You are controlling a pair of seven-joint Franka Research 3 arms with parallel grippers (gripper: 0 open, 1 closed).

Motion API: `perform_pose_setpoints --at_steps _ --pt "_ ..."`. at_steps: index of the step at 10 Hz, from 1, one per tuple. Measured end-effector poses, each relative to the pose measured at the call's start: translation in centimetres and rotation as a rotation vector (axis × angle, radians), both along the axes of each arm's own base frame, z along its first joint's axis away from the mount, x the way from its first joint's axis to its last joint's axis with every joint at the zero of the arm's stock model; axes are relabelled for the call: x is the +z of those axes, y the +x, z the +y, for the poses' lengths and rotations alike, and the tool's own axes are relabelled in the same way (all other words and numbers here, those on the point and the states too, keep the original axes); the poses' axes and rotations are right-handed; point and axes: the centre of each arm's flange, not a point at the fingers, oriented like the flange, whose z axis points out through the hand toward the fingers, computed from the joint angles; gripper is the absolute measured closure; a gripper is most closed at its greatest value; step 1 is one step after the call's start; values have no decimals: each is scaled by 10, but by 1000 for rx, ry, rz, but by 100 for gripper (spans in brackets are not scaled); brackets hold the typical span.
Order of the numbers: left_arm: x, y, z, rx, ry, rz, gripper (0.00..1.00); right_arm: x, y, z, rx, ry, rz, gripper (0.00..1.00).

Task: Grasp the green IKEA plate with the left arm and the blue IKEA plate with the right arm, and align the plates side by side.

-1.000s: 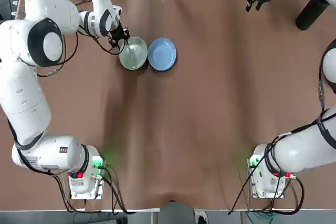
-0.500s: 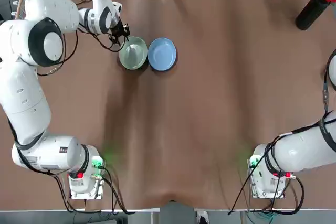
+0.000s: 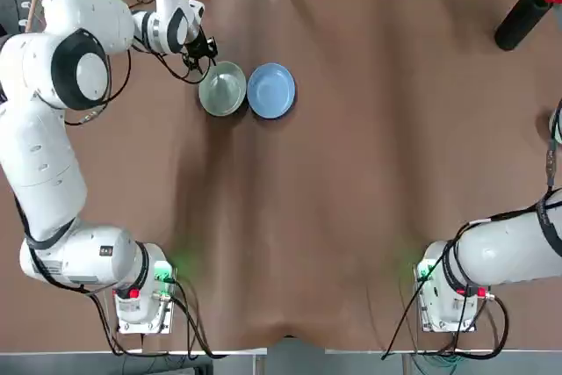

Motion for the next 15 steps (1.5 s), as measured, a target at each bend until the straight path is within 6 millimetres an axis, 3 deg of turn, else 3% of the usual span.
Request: perform_pose_setpoints --at_steps 2,8,13,15 --pt "4 3 0 -7 7 23 34 24 -9 -1 0 -34 7 0" --pt "15 10 0 -10 8 9 27 60 -31 -2 -7 -42 -30 0" --pt "63 16 10 -68 28 -23 21 60 -30 -6 -16 -47 -33 0" --pt "101 18 25 -109 47 -37 12 71 -32 -14 -32 -48 -57 0"
